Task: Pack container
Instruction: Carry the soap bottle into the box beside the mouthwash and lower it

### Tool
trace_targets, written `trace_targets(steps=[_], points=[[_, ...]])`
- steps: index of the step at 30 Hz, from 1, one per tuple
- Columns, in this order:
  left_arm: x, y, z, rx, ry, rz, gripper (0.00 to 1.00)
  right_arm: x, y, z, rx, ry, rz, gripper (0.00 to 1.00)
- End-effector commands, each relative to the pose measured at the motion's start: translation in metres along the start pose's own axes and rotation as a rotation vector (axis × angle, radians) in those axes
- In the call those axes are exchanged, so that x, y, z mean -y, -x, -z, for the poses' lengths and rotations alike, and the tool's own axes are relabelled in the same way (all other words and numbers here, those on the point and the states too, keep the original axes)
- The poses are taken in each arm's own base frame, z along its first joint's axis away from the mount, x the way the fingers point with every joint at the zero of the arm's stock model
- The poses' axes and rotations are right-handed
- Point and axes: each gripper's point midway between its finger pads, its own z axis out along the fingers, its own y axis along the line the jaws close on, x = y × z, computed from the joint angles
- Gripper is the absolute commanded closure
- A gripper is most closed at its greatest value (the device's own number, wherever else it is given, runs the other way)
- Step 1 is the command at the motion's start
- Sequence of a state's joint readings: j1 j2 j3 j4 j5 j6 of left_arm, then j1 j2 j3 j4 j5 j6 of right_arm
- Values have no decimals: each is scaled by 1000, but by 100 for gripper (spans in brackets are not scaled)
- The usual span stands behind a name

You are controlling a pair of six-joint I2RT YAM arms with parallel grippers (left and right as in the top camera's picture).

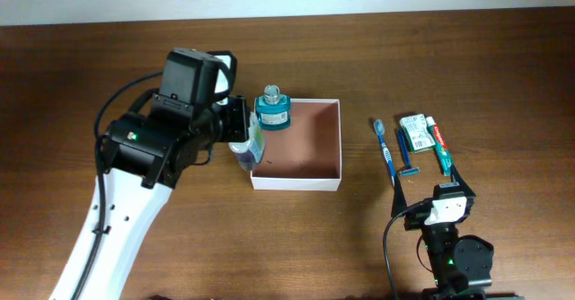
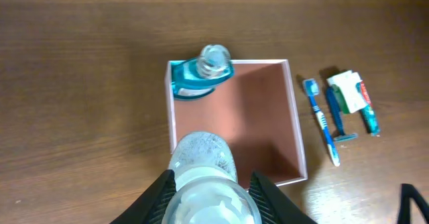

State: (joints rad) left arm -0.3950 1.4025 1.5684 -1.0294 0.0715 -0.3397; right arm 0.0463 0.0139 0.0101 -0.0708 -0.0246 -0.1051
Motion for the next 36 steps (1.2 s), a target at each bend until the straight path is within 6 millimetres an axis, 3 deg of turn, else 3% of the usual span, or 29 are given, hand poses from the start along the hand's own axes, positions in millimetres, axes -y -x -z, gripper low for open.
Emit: trace_targets(steps=[1, 14, 20, 36], points=[[17, 12, 5, 42, -43, 18, 65, 1, -1, 0, 2, -2, -1, 2], [28, 11, -44, 14, 34, 12, 65, 1, -1, 0, 1, -2, -1, 2], [16, 11, -61, 10, 111, 9, 65, 1, -1, 0, 1, -2, -1, 2], [16, -3, -100, -39, 208, -43, 65, 1, -1, 0, 1, -2, -1, 2]])
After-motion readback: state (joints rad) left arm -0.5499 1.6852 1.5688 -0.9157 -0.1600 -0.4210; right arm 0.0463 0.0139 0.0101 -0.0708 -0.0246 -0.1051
